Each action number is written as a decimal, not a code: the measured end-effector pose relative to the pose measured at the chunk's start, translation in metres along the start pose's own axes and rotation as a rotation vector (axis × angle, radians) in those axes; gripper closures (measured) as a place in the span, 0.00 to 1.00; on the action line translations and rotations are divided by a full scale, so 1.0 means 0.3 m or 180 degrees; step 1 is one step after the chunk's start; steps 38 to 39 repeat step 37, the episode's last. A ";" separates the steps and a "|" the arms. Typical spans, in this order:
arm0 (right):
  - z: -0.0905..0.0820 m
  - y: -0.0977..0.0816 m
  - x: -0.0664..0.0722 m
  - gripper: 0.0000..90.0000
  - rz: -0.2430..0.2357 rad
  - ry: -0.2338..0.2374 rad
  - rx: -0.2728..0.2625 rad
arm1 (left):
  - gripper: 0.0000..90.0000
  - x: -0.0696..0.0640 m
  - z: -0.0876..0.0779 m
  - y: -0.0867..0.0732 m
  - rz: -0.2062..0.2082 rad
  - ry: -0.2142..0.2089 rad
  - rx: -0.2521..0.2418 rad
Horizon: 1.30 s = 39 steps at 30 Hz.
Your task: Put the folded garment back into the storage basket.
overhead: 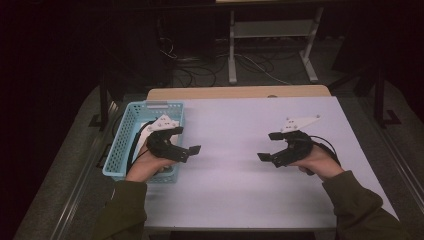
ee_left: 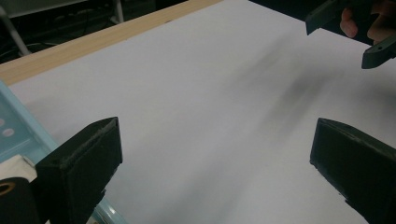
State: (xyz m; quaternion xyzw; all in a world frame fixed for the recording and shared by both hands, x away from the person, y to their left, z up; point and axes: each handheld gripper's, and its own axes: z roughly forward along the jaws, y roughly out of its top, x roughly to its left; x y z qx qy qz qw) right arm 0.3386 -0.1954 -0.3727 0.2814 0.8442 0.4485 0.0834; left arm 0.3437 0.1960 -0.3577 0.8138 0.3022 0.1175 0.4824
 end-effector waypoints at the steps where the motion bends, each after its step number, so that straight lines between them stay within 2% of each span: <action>1: -0.011 -0.015 -0.003 0.12 0.0024 -0.0021 -0.0008 | 0.02 -0.003 -0.003 -0.004 -0.0001 0.0004 0.0012; 5: -0.055 -0.071 -0.014 0.11 0.0068 -0.0096 -0.0016 | 0.02 -0.024 -0.011 -0.020 0.0020 -0.0007 0.0018; 13: -0.121 -0.156 -0.002 0.06 0.0063 -0.0189 -0.0011 | 0.02 -0.058 -0.033 -0.070 0.0059 0.0004 0.0042; 14: -0.127 -0.166 -0.002 0.05 0.0037 -0.0186 -0.0014 | 0.02 -0.060 -0.037 -0.076 0.0067 0.0001 0.0041; 20: -0.156 -0.225 -0.002 0.04 0.0124 -0.0212 -0.0024 | 0.02 -0.074 -0.047 -0.100 0.0084 0.0002 0.0047; 25: -0.172 -0.271 -0.010 0.03 0.0183 -0.0258 -0.0011 | 0.02 -0.088 -0.038 -0.117 0.0160 -0.0029 0.0095; 32: -0.186 -0.311 -0.015 0.03 0.0249 -0.0292 -0.0019 | 0.02 -0.093 -0.025 -0.140 0.0164 -0.0052 0.0162; 39: -0.190 -0.319 -0.019 0.03 0.0265 -0.0299 -0.0009 | 0.02 -0.092 -0.022 -0.139 0.0168 -0.0049 0.0173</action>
